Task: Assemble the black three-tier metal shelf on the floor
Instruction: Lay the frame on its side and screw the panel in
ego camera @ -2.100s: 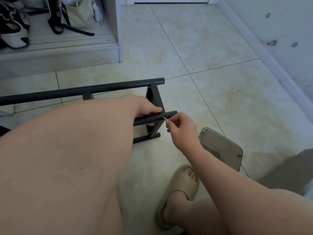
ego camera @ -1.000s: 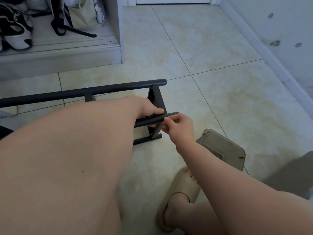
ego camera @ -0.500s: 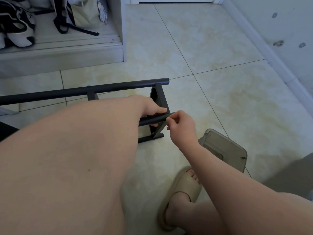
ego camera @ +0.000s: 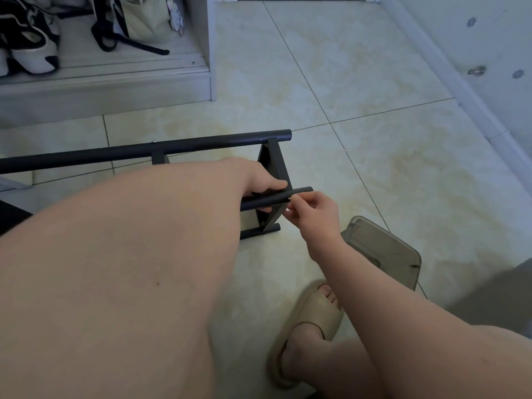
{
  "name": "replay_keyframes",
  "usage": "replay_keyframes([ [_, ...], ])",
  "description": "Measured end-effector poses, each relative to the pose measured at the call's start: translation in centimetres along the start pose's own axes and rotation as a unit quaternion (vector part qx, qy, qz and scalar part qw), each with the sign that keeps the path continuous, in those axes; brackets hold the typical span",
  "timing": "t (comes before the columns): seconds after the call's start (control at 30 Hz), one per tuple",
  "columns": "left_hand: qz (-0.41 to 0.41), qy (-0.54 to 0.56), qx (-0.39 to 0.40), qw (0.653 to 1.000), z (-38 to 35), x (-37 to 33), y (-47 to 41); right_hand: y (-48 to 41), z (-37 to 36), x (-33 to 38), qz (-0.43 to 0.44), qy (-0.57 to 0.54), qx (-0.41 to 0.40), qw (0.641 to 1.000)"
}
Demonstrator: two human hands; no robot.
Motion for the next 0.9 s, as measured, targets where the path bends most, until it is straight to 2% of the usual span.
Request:
replay_keyframes([
  [0.1,-0.002,0.002,-0.006,1.000,0.1,0.0,-0.1,0.0,0.0,0.4,-0.004,0.013,0.003,1.000],
  [0.27,0.003,-0.002,-0.006,1.000,0.1,0.0,-0.2,-0.1,0.0,0.2,-0.043,-0.044,0.017,0.998],
  [0.37,0.002,-0.003,-0.011,1.000,0.2,0.1,-0.3,-0.3,0.3,1.0,0.015,0.075,0.014,0.997],
  [0.5,0.003,0.001,-0.017,1.000,0.2,0.0,-0.3,-0.3,0.5,2.1,0.122,0.281,0.040,0.951],
  [0.67,0.004,0.014,-0.015,1.000,0.1,0.1,-0.1,-0.2,0.2,1.9,0.174,0.351,0.041,0.919],
  [0.77,0.002,0.013,-0.015,1.000,0.1,0.0,-0.1,-0.2,0.0,1.7,0.163,0.316,0.025,0.934],
  [0.9,0.002,0.016,-0.012,1.000,0.0,0.0,-0.3,-0.2,0.1,0.9,0.058,0.159,-0.011,0.986],
])
Point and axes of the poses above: each hand's wrist, its own y-axis away from the middle knuckle, its own z-axis out of the back of the hand, x = y × z, the point moved 4 cm from there along -y, towards the middle knuckle, and after that the axes turned 4 degrees about y, right-handed, at the moved point
